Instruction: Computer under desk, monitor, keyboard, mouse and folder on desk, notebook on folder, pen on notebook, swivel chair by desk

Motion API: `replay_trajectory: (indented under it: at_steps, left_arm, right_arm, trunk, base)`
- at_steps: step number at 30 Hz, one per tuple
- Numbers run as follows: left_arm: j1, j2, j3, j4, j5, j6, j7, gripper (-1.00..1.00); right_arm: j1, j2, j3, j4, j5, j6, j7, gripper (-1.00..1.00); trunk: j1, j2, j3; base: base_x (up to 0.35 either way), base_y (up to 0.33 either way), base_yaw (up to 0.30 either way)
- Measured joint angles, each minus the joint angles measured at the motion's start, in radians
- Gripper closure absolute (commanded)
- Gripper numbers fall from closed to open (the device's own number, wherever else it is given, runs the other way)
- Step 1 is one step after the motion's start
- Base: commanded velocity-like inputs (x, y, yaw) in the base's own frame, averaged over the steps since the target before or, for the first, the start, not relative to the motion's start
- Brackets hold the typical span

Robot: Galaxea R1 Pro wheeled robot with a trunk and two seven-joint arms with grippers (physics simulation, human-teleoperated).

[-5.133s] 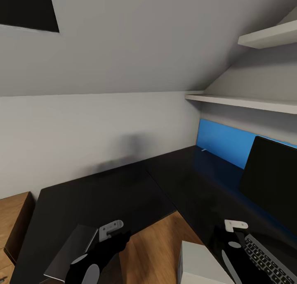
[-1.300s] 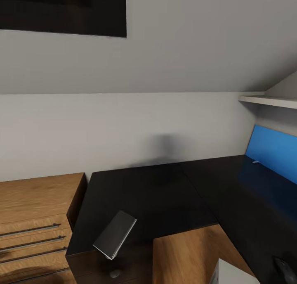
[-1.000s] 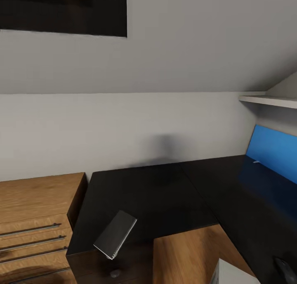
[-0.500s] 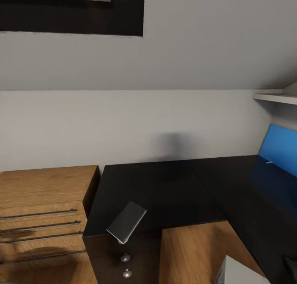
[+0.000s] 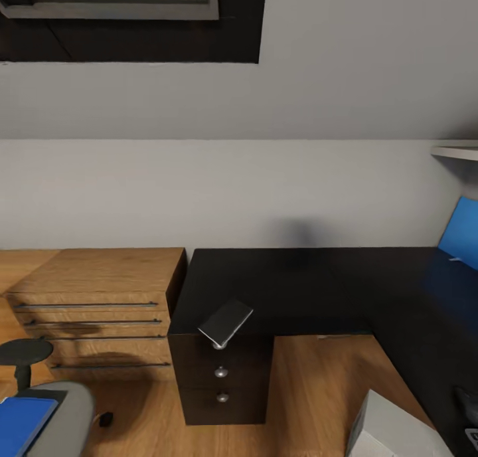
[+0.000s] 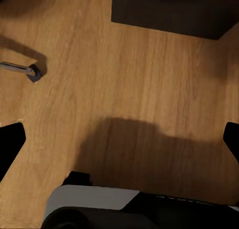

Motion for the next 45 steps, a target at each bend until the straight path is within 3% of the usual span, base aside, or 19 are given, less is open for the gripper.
replay_trajectory:
  at_steps: [3, 5, 7, 10, 13, 14, 23, 45]
  left_arm:
    - [-0.001, -0.002, 0.014, 0.009, 0.000, -0.001, 0.001, -1.00]
    - [-0.001, -0.002, 0.047, 0.015, -0.001, 0.000, 0.001, -1.00]
    - [-0.001, -0.004, 0.115, 0.058, -0.002, -0.002, -0.002, -1.00]
    - [-0.001, -0.002, 0.139, 0.098, -0.003, -0.004, -0.005, -1.00]
    - [-0.001, 0.001, 0.159, 0.169, -0.002, -0.008, -0.008, -1.00]
    - [-0.001, 0.001, 0.182, 0.236, -0.001, -0.012, -0.010, -1.00]
    - [-0.001, -0.004, 0.200, 0.309, -0.001, -0.148, -0.009, -1.00]
    - [-0.001, -0.005, 0.199, 0.311, -0.004, -0.163, -0.010, -1.00]
  right_arm:
    - [0.000, 0.000, 0.000, 0.000, 0.000, 0.000, 0.000, -1.00]
    - [0.000, 0.003, 0.001, 0.001, 0.002, 0.000, 0.001, -1.00]
    - [0.000, 0.019, 0.003, 0.019, 0.007, 0.000, 0.003, -1.00]
    - [0.000, 0.024, 0.003, 0.035, 0.009, -0.001, 0.003, -1.00]
    - [0.000, 0.025, 0.001, 0.052, 0.009, -0.002, 0.003, -1.00]
    - [0.000, 0.020, -0.002, 0.080, 0.007, -0.006, 0.002, -1.00]
    - [0.000, 0.024, 0.001, 0.180, 0.008, -0.144, 0.001, -1.00]
    - [0.000, 0.020, 0.000, 0.188, 0.000, -0.155, 0.001, -1.00]
  trunk:
    - [0.000, 0.000, -0.003]
    - [0.000, 0.000, -0.005]
    - [-0.001, 0.000, -0.007]
    - [-0.001, 0.000, -0.010]
    - [-0.001, 0.000, -0.013]
    - [-0.001, 0.000, -0.014]
    - [-0.001, 0.000, -0.023]
    - [-0.001, 0.000, -0.038]
  base:
    - [-0.211, -0.070, 0.214]
    - [-0.085, -0.028, 0.214]
    - [-0.033, -0.011, 0.214]
    - [-0.018, -0.006, 0.216]
    - [-0.006, -0.002, 0.220]
    - [-0.002, -0.001, 0.226]
    - [0.000, 0.000, 0.232]
    - [0.000, 0.000, 0.252]
